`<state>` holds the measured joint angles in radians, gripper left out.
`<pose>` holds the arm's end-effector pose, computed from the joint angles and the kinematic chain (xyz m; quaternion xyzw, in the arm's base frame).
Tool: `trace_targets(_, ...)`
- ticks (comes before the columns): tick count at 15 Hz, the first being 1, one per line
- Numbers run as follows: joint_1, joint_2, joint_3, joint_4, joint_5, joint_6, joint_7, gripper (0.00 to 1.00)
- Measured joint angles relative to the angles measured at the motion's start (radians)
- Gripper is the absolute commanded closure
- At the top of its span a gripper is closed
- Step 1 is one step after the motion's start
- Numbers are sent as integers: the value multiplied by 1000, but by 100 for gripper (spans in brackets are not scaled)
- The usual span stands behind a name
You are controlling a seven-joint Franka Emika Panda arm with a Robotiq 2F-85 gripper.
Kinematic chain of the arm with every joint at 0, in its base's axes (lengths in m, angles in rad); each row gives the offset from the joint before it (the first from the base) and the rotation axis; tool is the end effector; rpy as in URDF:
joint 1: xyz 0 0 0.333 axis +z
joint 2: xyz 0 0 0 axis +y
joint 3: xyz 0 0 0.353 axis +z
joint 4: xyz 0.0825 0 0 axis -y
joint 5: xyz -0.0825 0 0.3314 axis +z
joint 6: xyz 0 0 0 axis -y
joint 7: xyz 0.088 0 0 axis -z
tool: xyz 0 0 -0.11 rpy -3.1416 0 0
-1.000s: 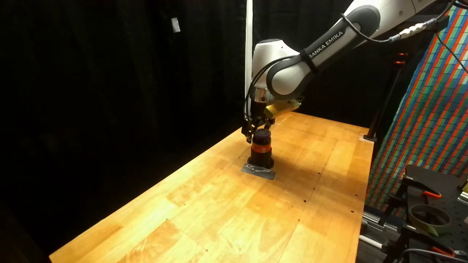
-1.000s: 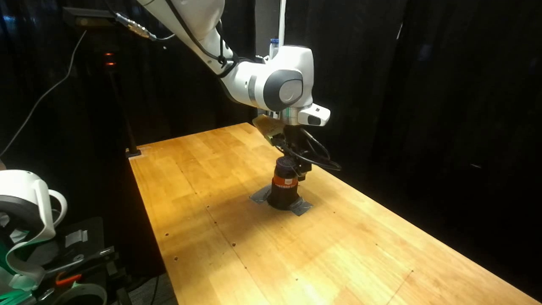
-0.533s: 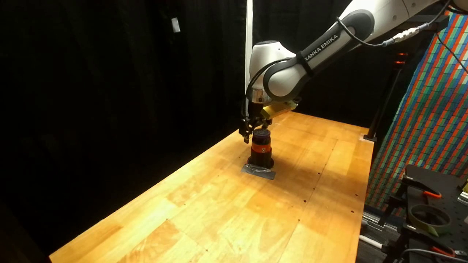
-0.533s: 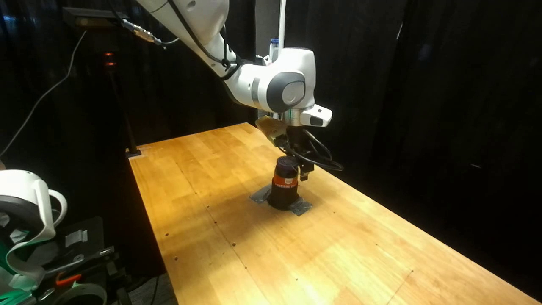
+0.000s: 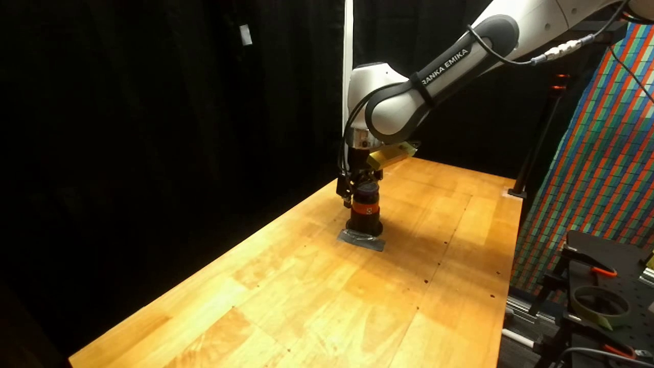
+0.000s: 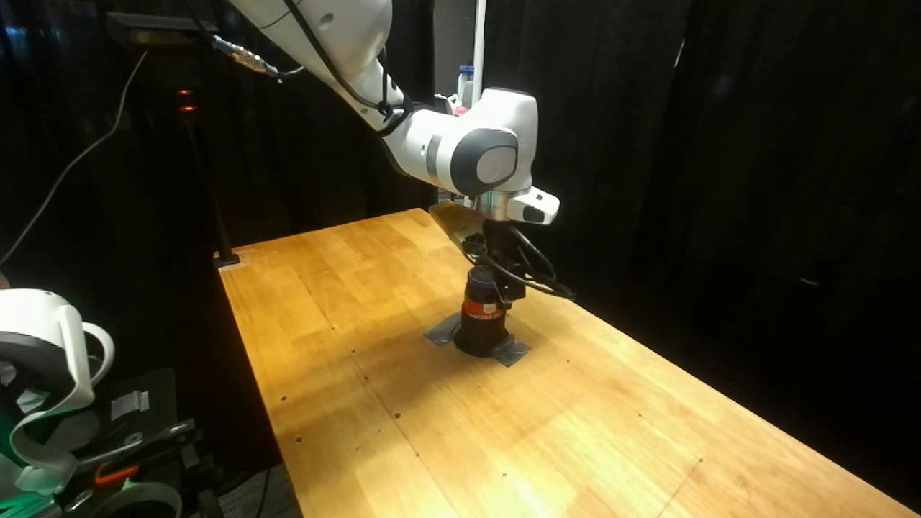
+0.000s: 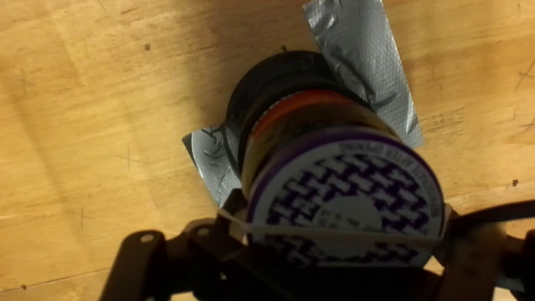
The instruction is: Put the rubber bung around the neck of the brown bottle
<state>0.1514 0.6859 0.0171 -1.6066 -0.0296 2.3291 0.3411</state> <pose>0.6735 0.1118 0.2902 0.9967 -0.0783 0.0192 0.0007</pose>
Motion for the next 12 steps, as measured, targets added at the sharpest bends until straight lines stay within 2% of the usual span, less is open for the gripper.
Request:
trace_targets(5, -26, -59, 12, -73, 56, -6, -66, 0)
trace_targets(12, -30, -164, 26, -276, 77, 184, -91, 0)
